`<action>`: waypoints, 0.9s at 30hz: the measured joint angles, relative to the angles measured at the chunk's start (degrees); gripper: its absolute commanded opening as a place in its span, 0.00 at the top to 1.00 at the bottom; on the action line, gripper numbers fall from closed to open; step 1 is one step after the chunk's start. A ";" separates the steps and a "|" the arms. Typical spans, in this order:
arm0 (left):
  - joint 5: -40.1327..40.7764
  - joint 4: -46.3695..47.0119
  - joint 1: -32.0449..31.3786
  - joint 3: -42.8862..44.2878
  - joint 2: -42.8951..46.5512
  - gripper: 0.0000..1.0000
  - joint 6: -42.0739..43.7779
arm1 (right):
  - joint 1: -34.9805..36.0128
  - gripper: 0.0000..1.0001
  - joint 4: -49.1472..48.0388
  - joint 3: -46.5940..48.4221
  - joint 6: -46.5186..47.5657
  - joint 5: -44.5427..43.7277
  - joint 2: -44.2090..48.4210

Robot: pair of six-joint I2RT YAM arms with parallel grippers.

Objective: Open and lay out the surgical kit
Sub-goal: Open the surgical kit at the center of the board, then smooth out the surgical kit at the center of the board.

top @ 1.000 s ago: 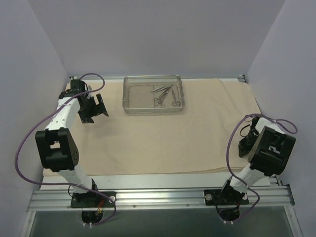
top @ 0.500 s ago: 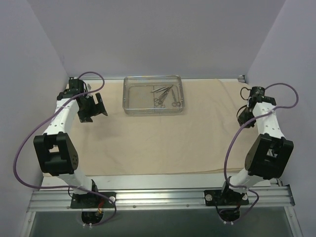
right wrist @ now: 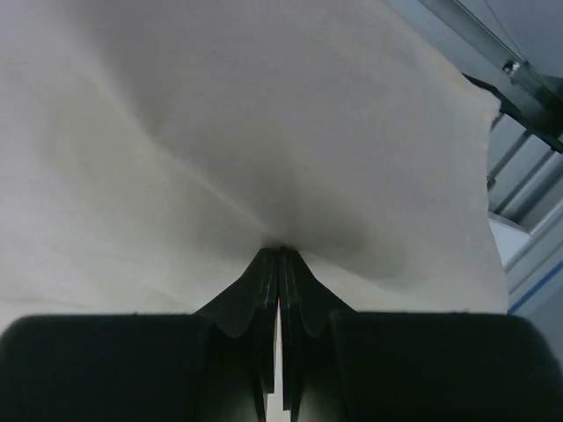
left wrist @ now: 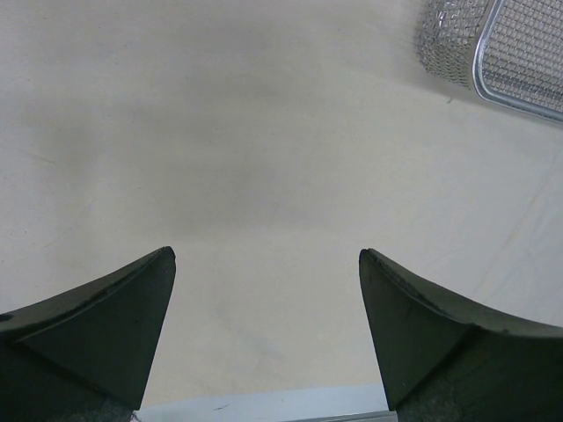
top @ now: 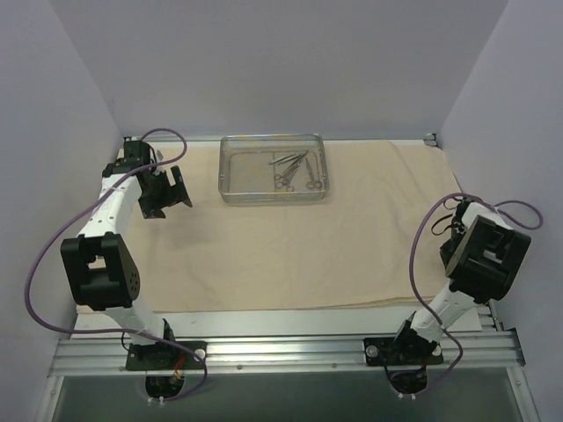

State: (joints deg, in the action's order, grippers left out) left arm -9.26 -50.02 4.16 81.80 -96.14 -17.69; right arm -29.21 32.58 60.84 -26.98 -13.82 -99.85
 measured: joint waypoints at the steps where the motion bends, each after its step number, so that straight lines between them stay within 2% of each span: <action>1: 0.00 0.00 0.00 0.00 -0.26 0.05 0.00 | -0.63 1.00 0.09 -1.25 -0.22 -1.66 -0.37; 8: 0.00 -0.31 0.00 0.00 -1.33 0.05 0.00 | 0.13 1.00 1.36 -1.90 -2.19 -8.57 -1.53; 12: 0.24 -0.37 0.07 0.00 -1.33 0.05 0.00 | 0.74 1.00 2.86 -0.98 -1.01 -8.68 -1.40; 16: 0.63 -0.42 0.20 0.00 -1.33 0.05 0.00 | 8.00 1.00 2.25 4.92 1.84 -6.01 0.55; 20: 0.94 -0.59 0.35 0.00 -1.33 0.05 0.00 | 15.34 0.99 -6.58 15.43 3.50 0.04 1.55; 24: 1.11 -0.57 0.46 0.00 -1.33 0.05 -0.04 | 15.54 1.00 -15.61 19.39 3.76 4.76 0.04; 27: 1.09 -0.52 0.44 0.00 -1.36 0.05 -0.04 | 15.32 1.00 -21.00 25.68 3.74 6.91 -6.23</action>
State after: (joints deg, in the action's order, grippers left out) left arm -8.16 -50.54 4.60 81.80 -97.49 -17.74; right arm -13.89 11.57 86.52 -23.24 -6.92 -106.08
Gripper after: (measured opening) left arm 0.950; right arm 0.027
